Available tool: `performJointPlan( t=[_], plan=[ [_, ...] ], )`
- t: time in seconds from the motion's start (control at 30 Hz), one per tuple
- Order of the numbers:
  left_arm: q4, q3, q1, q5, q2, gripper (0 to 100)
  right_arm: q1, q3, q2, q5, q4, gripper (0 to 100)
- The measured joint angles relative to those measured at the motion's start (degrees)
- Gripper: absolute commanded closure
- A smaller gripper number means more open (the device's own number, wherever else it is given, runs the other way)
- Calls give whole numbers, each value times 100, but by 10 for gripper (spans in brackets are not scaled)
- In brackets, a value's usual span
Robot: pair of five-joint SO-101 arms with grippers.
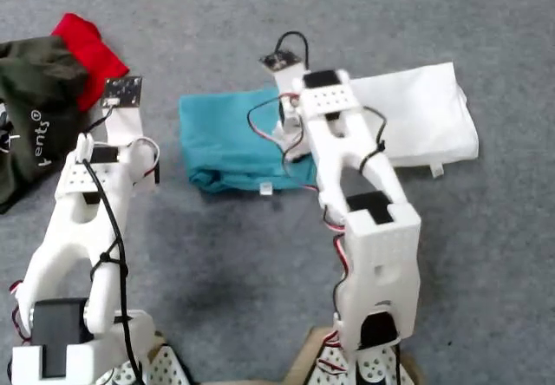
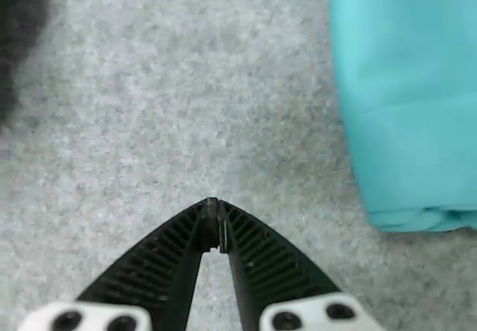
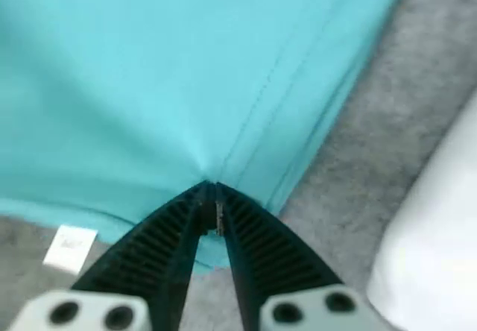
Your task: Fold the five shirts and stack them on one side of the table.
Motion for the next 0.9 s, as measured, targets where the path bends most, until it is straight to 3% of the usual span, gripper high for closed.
performJointPlan(
  t=[0.27, 0.53, 0.73, 0.9],
  plan=[
    [0, -1081, 9, 0, 448, 971, -35, -1943, -396, 0, 1723, 984],
    [598, -1319, 0, 18, 756, 971, -53, -545, -941, -141, 1908, 984],
    [431, -369, -26, -308, -651, 971, -123, 607, -1213, -1679, 1591, 968],
    [-62, 615, -211, -334, -1240, 971, -299, 721, -1213, -3332, 1160, 737]
  ],
)
